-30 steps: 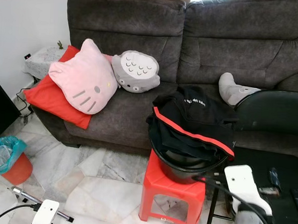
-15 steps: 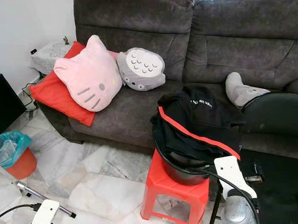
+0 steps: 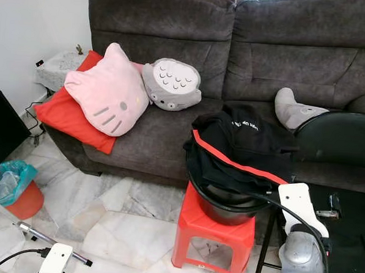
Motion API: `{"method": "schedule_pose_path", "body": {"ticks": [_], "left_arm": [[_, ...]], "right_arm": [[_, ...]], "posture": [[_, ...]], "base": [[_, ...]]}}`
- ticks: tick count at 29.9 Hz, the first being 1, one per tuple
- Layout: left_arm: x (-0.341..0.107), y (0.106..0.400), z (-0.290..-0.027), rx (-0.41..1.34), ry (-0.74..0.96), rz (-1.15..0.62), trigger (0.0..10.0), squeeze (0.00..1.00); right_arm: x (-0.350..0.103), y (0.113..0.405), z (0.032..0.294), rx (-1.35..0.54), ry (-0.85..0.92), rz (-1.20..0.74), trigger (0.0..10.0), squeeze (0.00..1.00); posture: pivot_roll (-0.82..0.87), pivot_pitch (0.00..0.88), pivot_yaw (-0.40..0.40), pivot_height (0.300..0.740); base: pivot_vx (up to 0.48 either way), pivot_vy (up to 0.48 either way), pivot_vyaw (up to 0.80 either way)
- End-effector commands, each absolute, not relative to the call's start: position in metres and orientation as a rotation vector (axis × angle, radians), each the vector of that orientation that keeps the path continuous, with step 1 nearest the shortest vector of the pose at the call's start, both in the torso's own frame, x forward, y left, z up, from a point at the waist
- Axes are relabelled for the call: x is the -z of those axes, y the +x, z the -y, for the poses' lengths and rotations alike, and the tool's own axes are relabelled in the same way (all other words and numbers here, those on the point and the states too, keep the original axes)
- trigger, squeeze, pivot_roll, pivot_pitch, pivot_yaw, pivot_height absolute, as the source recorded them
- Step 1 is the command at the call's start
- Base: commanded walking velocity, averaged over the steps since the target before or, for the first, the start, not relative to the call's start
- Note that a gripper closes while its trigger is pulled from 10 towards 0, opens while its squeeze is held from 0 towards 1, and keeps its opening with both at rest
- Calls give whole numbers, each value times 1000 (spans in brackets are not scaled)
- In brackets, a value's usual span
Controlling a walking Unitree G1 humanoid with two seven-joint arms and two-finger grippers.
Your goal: Hang hanger
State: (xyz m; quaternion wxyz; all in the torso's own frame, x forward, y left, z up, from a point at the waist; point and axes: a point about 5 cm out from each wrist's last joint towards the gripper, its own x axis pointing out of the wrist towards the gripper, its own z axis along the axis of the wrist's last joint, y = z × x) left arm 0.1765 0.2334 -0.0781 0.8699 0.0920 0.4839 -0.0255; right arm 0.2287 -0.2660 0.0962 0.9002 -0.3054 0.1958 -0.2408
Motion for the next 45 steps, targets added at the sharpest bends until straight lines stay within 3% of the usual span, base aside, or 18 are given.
{"method": "schedule_pose_path", "body": {"ticks": [1, 20, 33, 45], "left_arm": [[79, 173, -236, 59, 220, -1025, 10000, 0], [78, 175, -236, 53, 219, -1020, 10000, 0], [78, 176, -236, 51, 219, -1015, 10000, 0], [78, 176, -236, 53, 215, -1016, 10000, 0]], "right_arm": [[-100, 233, 268, 506, -619, -385, 10000, 0], [-106, 249, 259, 426, -712, -344, 10000, 0], [-122, 263, 246, 319, -842, -191, 10000, 0], [-119, 259, 258, 436, -818, -256, 10000, 0]], "posture": [[-85, 0, 81, 740], [-81, 0, 82, 740], [-81, 0, 85, 740], [-79, 0, 87, 740]], "base": [[0, 0, 0], [0, 0, 0], [0, 0, 0], [0, 0, 0]]}}
